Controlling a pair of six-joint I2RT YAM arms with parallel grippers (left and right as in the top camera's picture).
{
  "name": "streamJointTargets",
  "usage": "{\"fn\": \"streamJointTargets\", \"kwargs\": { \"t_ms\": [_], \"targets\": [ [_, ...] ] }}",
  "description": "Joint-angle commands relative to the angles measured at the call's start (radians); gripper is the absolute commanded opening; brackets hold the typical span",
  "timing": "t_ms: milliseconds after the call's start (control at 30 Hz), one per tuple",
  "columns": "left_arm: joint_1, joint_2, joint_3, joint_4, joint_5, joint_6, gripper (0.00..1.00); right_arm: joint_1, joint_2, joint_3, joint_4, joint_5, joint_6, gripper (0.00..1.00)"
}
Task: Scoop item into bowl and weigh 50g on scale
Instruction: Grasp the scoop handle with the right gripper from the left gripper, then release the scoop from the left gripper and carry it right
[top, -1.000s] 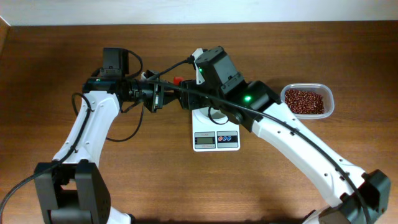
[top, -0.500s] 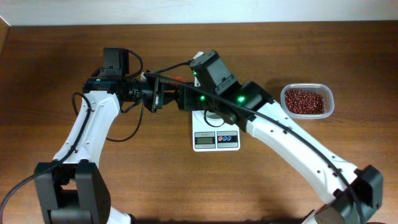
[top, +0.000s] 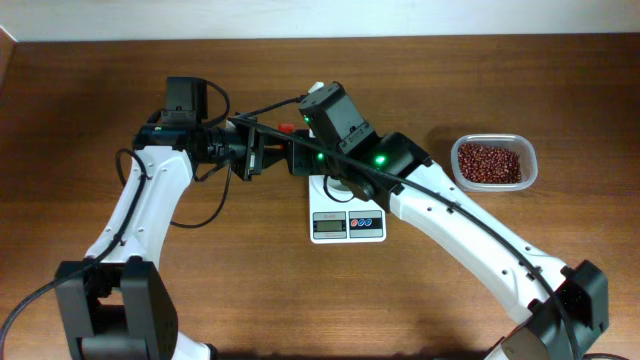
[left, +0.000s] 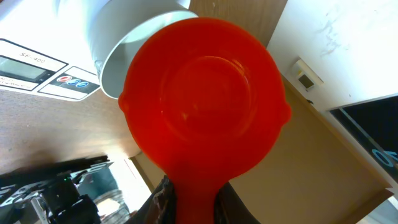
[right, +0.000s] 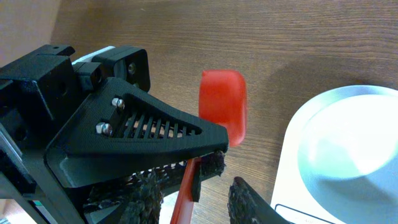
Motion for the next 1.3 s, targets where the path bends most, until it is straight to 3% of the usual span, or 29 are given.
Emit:
{"fn": "streamJointTargets", "kwargs": {
  "t_ms": [0,233,633,733,1000,1067,1133,1167,1267],
  "targets": [
    [-0.001,-0.014,0.013,0.002,0.002,-0.013,0.00,0.017,0.016,0.018,0.004,0.016,-0.003,0.32],
    [-0.001,-0.014,0.013,0.002,0.012,-0.014,0.00,0.030,0.016,0.018,0.004,0.016,-0.003,0.31],
    [-0.001,-0.014,0.013,0.002,0.027,-0.013,0.04,0.029,0.034,0.018,0.002,0.021,-0.004,0.04],
    [-0.001,-0.014,0.013,0.002,0.027,-0.010,0.13,0.029,0.034,0.018,0.001,0.072,-0.063,0.04],
    [-0.001,-0.014,0.013,0.002,0.027,-0.001,0.14,0.027,0.034,0.018,0.020,0.090,-0.143,0.04],
    [-0.001,-0.014,0.013,0.002,0.027,-0.002,0.14,0.028,0.034,0.018,0.032,0.086,-0.142,0.19],
    [-0.001,-0.014,0.013,0.002,0.027,-0.002,0.13,0.028,0.034,0.018,0.042,0.086,-0.142,0.25],
    [-0.001,-0.014,0.013,0.002,0.027,-0.002,0.14,0.028,0.034,0.018,0.044,0.086,-0.135,0.24],
    [-0.001,-0.014,0.013,0.002,0.027,-0.002,0.13,0.028,0.034,0.018,0.046,0.082,-0.135,0.07]
  ]
}}
